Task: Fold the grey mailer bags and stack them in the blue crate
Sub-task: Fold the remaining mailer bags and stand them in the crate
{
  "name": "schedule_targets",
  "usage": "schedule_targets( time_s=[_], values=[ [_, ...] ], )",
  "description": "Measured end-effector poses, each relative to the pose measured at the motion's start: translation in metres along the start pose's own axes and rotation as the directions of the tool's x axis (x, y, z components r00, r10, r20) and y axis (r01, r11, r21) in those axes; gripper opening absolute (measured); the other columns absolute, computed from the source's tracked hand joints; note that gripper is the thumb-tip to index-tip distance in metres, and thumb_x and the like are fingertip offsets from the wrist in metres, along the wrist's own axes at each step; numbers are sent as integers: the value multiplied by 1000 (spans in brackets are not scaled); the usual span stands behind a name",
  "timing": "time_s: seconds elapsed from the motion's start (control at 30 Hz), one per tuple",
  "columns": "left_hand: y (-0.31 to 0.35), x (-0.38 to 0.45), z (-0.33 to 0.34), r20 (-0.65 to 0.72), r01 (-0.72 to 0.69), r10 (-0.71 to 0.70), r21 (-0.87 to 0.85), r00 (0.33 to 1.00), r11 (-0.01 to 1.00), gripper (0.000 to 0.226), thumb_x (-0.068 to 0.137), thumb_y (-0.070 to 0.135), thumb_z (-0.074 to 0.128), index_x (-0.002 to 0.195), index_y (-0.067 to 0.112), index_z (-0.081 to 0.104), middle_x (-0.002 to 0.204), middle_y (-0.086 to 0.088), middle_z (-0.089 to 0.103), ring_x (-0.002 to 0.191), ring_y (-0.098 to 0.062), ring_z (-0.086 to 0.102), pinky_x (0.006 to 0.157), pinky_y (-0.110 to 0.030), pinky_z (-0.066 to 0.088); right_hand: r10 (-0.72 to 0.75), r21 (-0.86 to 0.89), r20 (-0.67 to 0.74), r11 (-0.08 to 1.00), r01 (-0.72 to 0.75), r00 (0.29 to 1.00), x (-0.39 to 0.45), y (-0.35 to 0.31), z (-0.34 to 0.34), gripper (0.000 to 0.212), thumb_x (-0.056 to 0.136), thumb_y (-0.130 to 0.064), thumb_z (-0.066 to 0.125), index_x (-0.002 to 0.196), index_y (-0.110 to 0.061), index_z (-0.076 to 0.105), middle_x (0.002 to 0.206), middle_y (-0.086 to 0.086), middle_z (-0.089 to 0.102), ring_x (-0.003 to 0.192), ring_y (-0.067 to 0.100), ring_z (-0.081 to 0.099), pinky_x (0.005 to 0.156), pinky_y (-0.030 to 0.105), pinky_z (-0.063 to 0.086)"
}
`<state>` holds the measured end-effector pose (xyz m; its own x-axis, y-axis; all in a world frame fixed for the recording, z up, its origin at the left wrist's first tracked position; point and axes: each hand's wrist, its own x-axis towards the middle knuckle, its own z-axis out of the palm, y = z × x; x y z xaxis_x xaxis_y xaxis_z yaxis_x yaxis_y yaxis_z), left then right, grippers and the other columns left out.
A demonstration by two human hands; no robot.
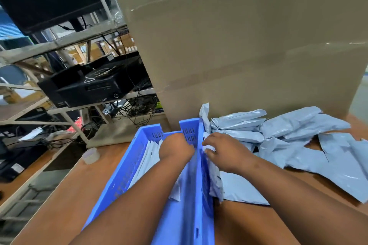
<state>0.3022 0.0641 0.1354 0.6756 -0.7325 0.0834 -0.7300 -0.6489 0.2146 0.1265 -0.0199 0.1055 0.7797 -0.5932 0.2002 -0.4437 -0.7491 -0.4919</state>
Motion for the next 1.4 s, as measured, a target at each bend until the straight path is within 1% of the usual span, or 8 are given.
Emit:
schedule_targets(
  time_s=[0.27,0.57,0.7,0.8,0.97,1.07,1.17,1.4],
  values=[
    [125,-47,-9,-93,-277,284,82,954,957,18,88,35,61,91,18,67,99,-6,73,101,-32,68,74,-36,49,46,-19,-46,999,-46,998,-52,52,-67,35,95,-49,47,117,-34,70,116,-4,63,116,24,59,92,45,53],
    [254,-112,91,115,-530,525,11,843,848,27,89,45,58,91,19,67,101,-4,72,101,-29,67,73,-36,46,253,-180,-69,948,-261,965,-175,209,-97,35,95,-53,50,116,-32,69,119,-5,64,113,22,61,90,45,54],
    [294,-140,135,232,-529,530,-73,816,846,27,85,50,52,86,24,57,98,0,66,96,-26,63,76,-38,51,343,-400,-78,849,-344,936,-226,265,-94,38,99,-49,50,130,-33,65,146,-1,53,142,25,44,121,54,28],
    [317,-155,169,248,-576,573,-65,781,814,33,88,59,57,98,28,58,105,2,61,100,-24,60,83,-44,55,458,-428,-171,763,-484,873,-258,293,-95,42,97,-47,49,134,-31,61,160,6,41,153,30,28,122,64,17],
    [362,-171,204,237,-592,606,-139,759,794,49,92,59,61,123,22,63,120,-2,62,111,-26,60,89,-42,52,599,-159,-321,729,-666,733,-294,332,-100,50,96,-53,55,140,-30,53,153,13,42,139,37,44,105,48,46],
    [383,-176,214,227,-568,591,-164,774,807,41,95,57,58,112,21,63,113,0,64,108,-26,62,84,-39,51,674,146,-275,735,-663,686,-298,342,-103,51,98,-42,58,146,-29,47,131,3,60,116,30,59,86,38,50],
    [392,-178,218,305,-404,494,-314,814,859,54,93,63,61,127,20,63,124,1,68,115,-23,63,95,-39,52,758,381,-183,642,-666,626,-298,343,-101,46,98,-32,61,142,-25,51,118,1,69,104,28,66,81,37,51],
    [335,-183,208,332,-302,454,-419,827,856,37,95,45,71,125,24,65,114,9,70,104,-13,66,78,-22,46,606,514,-44,695,-502,794,-322,296,-68,20,93,-41,61,113,-40,65,89,-15,72,81,4,69,80,38,59]
  ],
)
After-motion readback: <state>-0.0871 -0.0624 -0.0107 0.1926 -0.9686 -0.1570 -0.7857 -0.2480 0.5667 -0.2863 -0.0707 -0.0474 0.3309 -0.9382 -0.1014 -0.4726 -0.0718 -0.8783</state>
